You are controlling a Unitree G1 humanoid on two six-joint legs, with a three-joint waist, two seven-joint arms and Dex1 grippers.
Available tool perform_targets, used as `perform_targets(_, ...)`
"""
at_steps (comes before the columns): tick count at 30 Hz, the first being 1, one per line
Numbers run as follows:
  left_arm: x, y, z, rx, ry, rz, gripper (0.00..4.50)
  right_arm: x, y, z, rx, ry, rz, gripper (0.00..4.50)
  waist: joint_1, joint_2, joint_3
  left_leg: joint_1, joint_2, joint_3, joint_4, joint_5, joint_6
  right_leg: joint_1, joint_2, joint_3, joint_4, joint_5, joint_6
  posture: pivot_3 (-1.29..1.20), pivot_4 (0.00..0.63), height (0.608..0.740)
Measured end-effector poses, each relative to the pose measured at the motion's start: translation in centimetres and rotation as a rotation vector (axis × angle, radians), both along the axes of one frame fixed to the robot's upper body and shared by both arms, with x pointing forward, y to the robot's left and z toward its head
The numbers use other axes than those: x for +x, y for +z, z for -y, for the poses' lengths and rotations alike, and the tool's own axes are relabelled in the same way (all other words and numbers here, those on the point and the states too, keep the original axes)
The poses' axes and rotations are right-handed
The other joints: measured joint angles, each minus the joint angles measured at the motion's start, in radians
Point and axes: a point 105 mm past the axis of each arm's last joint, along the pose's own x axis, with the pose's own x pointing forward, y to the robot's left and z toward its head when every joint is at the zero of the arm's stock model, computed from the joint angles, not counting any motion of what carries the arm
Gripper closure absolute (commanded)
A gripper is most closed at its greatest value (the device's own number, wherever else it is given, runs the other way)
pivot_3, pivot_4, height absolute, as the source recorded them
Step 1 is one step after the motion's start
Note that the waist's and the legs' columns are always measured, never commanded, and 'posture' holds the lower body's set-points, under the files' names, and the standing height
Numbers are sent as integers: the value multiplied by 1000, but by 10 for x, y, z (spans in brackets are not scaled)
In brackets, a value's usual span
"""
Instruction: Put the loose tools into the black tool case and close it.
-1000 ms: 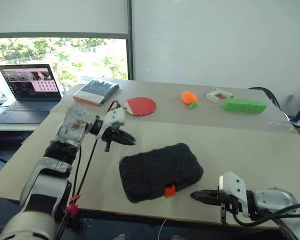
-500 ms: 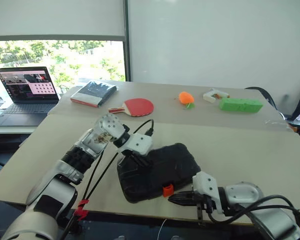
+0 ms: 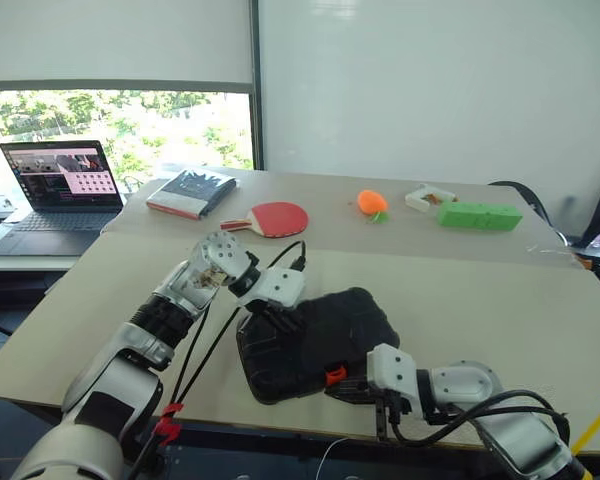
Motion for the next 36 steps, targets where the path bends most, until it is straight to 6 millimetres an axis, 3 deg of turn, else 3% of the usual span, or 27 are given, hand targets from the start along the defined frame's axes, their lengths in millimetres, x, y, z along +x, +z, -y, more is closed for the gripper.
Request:
perform_targets(14, -4, -1, 8, -6, -12, -3, 3791, 12, -12, -6, -3, -50, 93, 4500, -13, 0, 0, 0, 0, -3, -1, 0, 0, -1, 1, 0, 0, 0, -1, 0, 150, 736)
perform_targets(21, -7, -2, 10, -40, -15, -13, 3791, 17, -20, 4, -10, -130, 70, 4500, -12, 1, 1, -1, -1, -3, -4, 0, 0, -2, 1, 1, 0, -2, -1, 0, 150, 736)
perform_targets(24, -4, -1, 9, -100, 45, -65, 3117, 11, -9, 17, 26, -161, 29, 3743, -8, 1, 1, -3, -1, -4, -4, 0, 0, -4, 0, 0, 0, -2, 0, 0, 150, 736)
perform_targets(26, -1, -1, 2, -135, 127, -135, 2422, 4, 11, 33, 75, -185, -12, 3015, -8, 2, 2, -5, -2, -5, -4, 0, 0, -5, -1, 0, -1, -2, 0, 0, 150, 736)
perform_targets(29, 5, 6, -26, -207, 292, -235, 1345, 0, 45, 65, 105, -241, -47, 2032, -19, 1, 4, -8, -1, -5, -6, 0, 0, -9, 0, 0, -1, -2, 0, 0, 150, 736)
perform_targets(32, 6, 37, -65, -333, 466, -287, 147, 0, 82, 103, 128, -319, -68, 902, -22, 1, 5, -13, 0, -7, -7, 0, 0, -17, 0, 0, 2, -2, -1, 0, 150, 736)
perform_targets(34, 0, 56, -83, -397, 525, -290, 0, -1, 99, 118, 140, -340, -84, 217, -17, 2, 5, -14, 0, -7, -9, 0, 0, -18, 0, -1, 1, -2, -1, 0, 150, 736)
perform_targets(36, -9, 69, -107, -438, 607, -299, 0, -1, 111, 137, 144, -376, -115, 101, -17, 3, 6, -14, -1, -6, -10, 0, 0, -18, -1, 0, 0, -3, -1, 0, 150, 736)
